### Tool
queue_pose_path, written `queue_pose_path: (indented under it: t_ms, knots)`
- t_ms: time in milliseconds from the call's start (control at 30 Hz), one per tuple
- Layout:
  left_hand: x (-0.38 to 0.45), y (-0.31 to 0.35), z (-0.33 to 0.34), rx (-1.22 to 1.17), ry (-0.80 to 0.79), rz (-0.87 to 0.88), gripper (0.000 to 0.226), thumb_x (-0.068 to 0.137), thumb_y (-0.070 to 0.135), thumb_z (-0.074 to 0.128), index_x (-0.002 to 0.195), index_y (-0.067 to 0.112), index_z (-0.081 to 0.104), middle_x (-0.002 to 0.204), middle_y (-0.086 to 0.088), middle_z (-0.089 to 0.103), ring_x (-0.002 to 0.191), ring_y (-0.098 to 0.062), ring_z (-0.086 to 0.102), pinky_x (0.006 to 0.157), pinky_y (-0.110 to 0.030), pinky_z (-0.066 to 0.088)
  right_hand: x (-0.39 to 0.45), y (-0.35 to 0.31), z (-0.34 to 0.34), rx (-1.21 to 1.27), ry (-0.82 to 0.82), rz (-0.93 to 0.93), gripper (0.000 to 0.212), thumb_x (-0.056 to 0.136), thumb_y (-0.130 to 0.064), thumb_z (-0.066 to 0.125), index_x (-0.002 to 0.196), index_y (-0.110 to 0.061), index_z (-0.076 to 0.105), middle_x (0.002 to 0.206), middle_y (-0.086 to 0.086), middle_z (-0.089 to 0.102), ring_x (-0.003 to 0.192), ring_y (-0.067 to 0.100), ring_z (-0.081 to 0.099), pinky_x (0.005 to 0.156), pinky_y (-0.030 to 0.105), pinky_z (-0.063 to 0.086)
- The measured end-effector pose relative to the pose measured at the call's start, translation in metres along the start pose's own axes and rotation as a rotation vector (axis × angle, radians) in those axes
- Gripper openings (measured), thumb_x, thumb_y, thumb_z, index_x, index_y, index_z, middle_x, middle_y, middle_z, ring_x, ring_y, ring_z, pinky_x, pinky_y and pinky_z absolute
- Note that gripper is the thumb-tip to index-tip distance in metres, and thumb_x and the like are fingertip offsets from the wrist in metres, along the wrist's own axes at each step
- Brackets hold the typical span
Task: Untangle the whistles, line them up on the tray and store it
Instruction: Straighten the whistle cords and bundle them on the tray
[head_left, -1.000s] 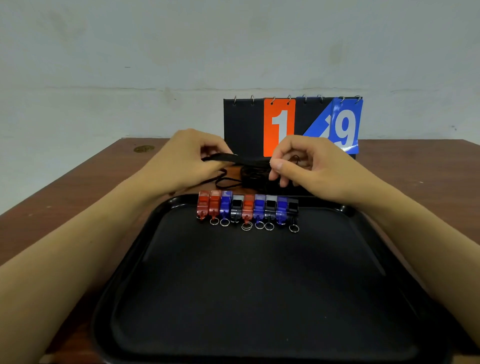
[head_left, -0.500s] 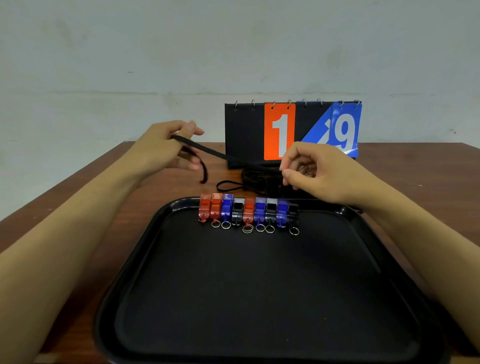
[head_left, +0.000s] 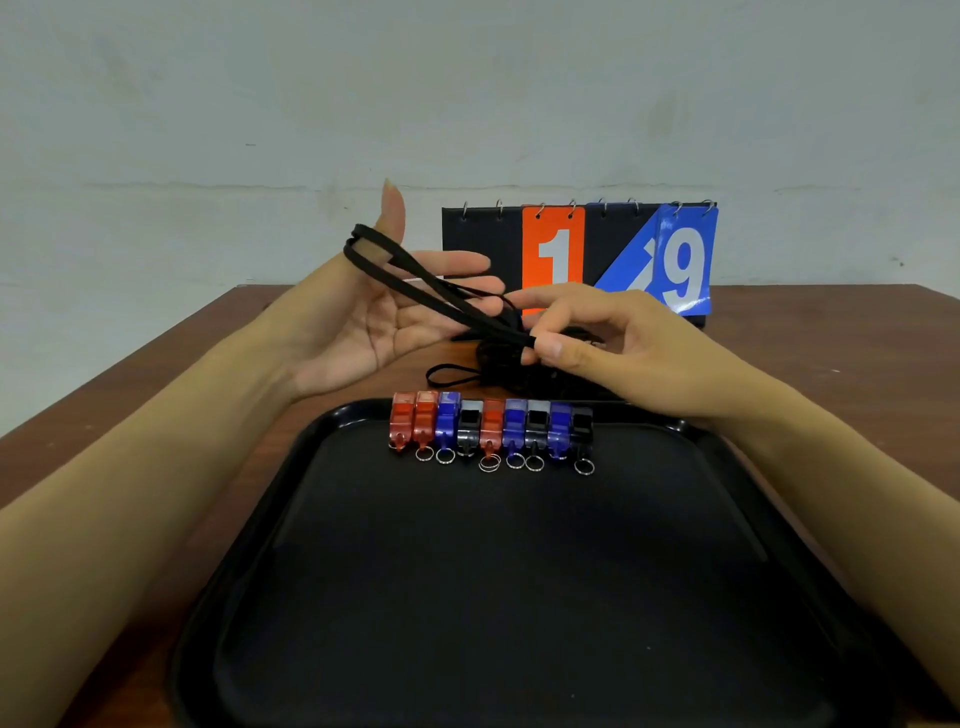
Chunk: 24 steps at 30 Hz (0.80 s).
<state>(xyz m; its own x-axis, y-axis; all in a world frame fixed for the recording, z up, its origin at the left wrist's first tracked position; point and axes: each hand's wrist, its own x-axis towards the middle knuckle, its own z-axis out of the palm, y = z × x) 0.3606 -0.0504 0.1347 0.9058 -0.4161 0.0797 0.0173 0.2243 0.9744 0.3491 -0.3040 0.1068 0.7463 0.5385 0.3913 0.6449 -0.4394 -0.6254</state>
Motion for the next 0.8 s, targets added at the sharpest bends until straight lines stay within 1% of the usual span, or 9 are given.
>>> queue_pose_path:
  t_ms: [33, 133, 233, 300, 400, 533, 600, 700, 800]
  knots:
    - [-0.001, -0.001, 0.002, -0.003, -0.024, -0.002, 0.079, 0.089, 0.068, 0.038, 0.112, 0.003, 0.077, 0.120, -0.018, 0.076, 0.105, -0.027, 0.077, 0.080, -0.027, 0.064, -0.001, -0.002, 0.001, 0.040, -0.029, 0.004, 0.014, 0.099, -0.028, 0.060, 0.096, -0.025, 0.073, 0.129, -0.012, 0.067, 0.131, -0.002, 0.053, 0.107, 0.026, 0.046]
    - [-0.004, -0.002, 0.007, -0.007, -0.068, -0.002, 0.076, 0.081, 0.067, 0.042, 0.102, 0.006, 0.082, 0.118, -0.018, 0.076, 0.104, -0.027, 0.077, 0.076, -0.027, 0.064, -0.002, -0.006, 0.004, 0.075, -0.071, 0.017, 0.014, 0.098, -0.027, 0.060, 0.094, -0.022, 0.072, 0.101, -0.011, 0.074, 0.104, 0.003, 0.068, 0.094, 0.021, 0.051]
    - [-0.003, -0.003, 0.005, -0.011, -0.054, -0.009, 0.078, 0.091, 0.068, 0.036, 0.096, 0.006, 0.084, 0.115, -0.019, 0.077, 0.102, -0.028, 0.078, 0.079, -0.028, 0.064, -0.001, -0.007, 0.005, 0.129, -0.040, 0.056, 0.017, 0.101, -0.023, 0.058, 0.090, -0.025, 0.070, 0.098, -0.005, 0.076, 0.100, 0.010, 0.071, 0.089, 0.027, 0.057]
    - [0.000, -0.003, 0.000, -0.038, -0.023, -0.015, 0.080, 0.094, 0.068, 0.034, 0.093, 0.005, 0.084, 0.113, -0.020, 0.077, 0.101, -0.027, 0.078, 0.079, -0.028, 0.065, 0.000, -0.006, 0.005, 0.230, 0.013, 0.088, 0.020, 0.103, -0.017, 0.055, 0.088, -0.020, 0.068, 0.091, -0.004, 0.075, 0.091, 0.007, 0.071, 0.080, 0.020, 0.056]
    - [0.005, -0.005, -0.010, -0.074, 0.039, -0.013, 0.073, 0.095, 0.066, 0.038, 0.091, 0.010, 0.085, 0.118, -0.016, 0.077, 0.099, -0.027, 0.079, 0.074, -0.030, 0.065, 0.001, -0.002, 0.004, 0.324, 0.108, 0.137, 0.024, 0.104, -0.017, 0.053, 0.085, -0.016, 0.066, 0.079, -0.008, 0.070, 0.083, 0.013, 0.068, 0.073, 0.016, 0.054]
    - [0.015, -0.013, -0.022, 0.040, 0.189, 0.088, 0.048, 0.102, 0.048, 0.051, 0.078, 0.023, 0.085, 0.117, -0.004, 0.077, 0.068, -0.008, 0.073, 0.059, -0.020, 0.059, 0.003, 0.004, 0.002, 0.260, 0.184, 0.120, 0.022, 0.106, -0.020, 0.052, 0.093, -0.018, 0.069, 0.077, 0.001, 0.066, 0.075, 0.012, 0.067, 0.074, 0.022, 0.057]
    - [0.019, -0.016, -0.028, 0.096, 0.247, 0.147, 0.037, 0.100, 0.041, 0.059, 0.080, 0.021, 0.083, 0.105, -0.003, 0.075, 0.059, -0.004, 0.064, 0.055, -0.018, 0.055, 0.004, 0.005, 0.002, 0.215, 0.217, 0.126, 0.019, 0.105, -0.020, 0.052, 0.097, -0.016, 0.069, 0.078, -0.002, 0.069, 0.072, 0.011, 0.067, 0.073, 0.024, 0.058]
    - [0.022, -0.019, -0.034, 0.277, 0.345, 0.219, 0.019, 0.101, 0.029, 0.063, 0.095, 0.017, 0.077, 0.075, 0.004, 0.075, 0.054, -0.007, 0.064, 0.054, -0.020, 0.055, 0.005, 0.008, 0.002, 0.115, 0.275, 0.116, 0.019, 0.106, -0.018, 0.052, 0.102, -0.007, 0.067, 0.078, -0.005, 0.071, 0.065, 0.008, 0.066, 0.068, 0.022, 0.057]
    - [0.020, -0.022, -0.037, 0.834, 0.412, 0.321, 0.011, 0.100, 0.018, 0.066, 0.093, 0.018, 0.074, 0.068, 0.004, 0.075, 0.050, -0.008, 0.070, 0.052, -0.018, 0.056, 0.005, 0.011, -0.003, -0.004, 0.337, 0.118, 0.012, 0.105, -0.021, 0.053, 0.105, -0.014, 0.064, 0.076, -0.002, 0.072, 0.061, 0.007, 0.065, 0.066, 0.020, 0.056]
